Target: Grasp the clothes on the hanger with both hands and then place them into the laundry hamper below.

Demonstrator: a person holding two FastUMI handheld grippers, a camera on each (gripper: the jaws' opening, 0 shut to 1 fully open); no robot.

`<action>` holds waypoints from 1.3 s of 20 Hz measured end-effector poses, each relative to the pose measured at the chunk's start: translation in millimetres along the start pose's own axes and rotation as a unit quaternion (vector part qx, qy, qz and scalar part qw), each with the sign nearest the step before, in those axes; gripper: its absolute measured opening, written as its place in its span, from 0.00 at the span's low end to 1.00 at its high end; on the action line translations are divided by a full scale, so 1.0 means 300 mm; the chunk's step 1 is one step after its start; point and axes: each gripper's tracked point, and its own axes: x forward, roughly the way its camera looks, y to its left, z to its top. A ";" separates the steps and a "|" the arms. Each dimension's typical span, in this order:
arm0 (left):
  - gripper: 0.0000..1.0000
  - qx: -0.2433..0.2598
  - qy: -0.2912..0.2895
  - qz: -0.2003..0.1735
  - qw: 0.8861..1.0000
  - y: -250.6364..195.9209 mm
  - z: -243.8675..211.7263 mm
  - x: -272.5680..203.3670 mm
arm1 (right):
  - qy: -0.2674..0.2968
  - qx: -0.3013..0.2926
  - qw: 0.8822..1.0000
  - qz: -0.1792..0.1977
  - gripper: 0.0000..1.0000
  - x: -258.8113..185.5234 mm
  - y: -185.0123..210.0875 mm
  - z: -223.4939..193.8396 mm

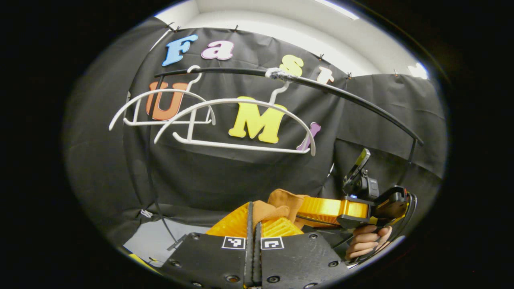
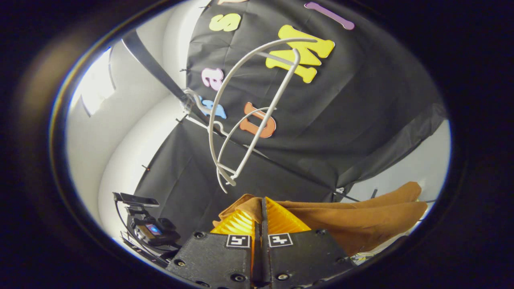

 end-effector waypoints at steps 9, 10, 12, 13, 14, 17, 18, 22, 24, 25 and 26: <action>0.00 -0.026 0.101 0.033 0.994 0.137 -0.337 0.121 | 0.063 0.078 0.991 -0.083 0.04 0.086 -0.376 -0.153; 0.00 -0.036 0.113 0.034 0.992 0.153 -0.376 0.133 | 0.066 0.090 0.989 -0.095 0.04 0.099 -0.423 -0.170; 0.00 -0.053 0.136 0.039 0.989 0.190 -0.454 0.165 | 0.074 0.100 0.985 -0.119 0.04 0.110 -0.506 -0.203; 0.00 -0.057 0.144 0.045 0.987 0.213 -0.478 0.187 | 0.079 0.102 0.983 -0.131 0.04 0.113 -0.546 -0.216; 0.00 -0.061 0.155 0.048 0.985 0.227 -0.499 0.197 | 0.085 0.100 0.981 -0.144 0.04 0.115 -0.584 -0.233; 0.00 -0.065 0.187 0.058 0.978 0.221 -0.570 0.220 | 0.099 0.105 0.969 -0.201 0.04 0.106 -0.715 -0.273; 0.00 -0.065 0.201 0.061 0.976 0.232 -0.611 0.228 | 0.100 0.105 0.963 -0.226 0.04 0.101 -0.766 -0.291; 0.00 -0.056 0.265 0.072 0.960 0.274 -0.799 0.263 | 0.133 0.079 0.929 -0.336 0.04 0.050 -0.947 -0.359; 0.00 -0.055 0.307 0.077 0.947 0.283 -0.878 0.264 | 0.150 0.061 0.914 -0.372 0.11 0.035 -1.002 -0.381; 0.00 -0.059 0.332 0.076 0.938 0.283 -0.930 0.257 | 0.154 0.059 0.913 -0.374 0.21 0.034 -0.999 -0.384; 0.24 -0.064 0.354 0.078 0.930 0.289 -0.965 0.245 | 0.159 0.055 0.910 -0.379 0.25 0.023 -0.995 -0.390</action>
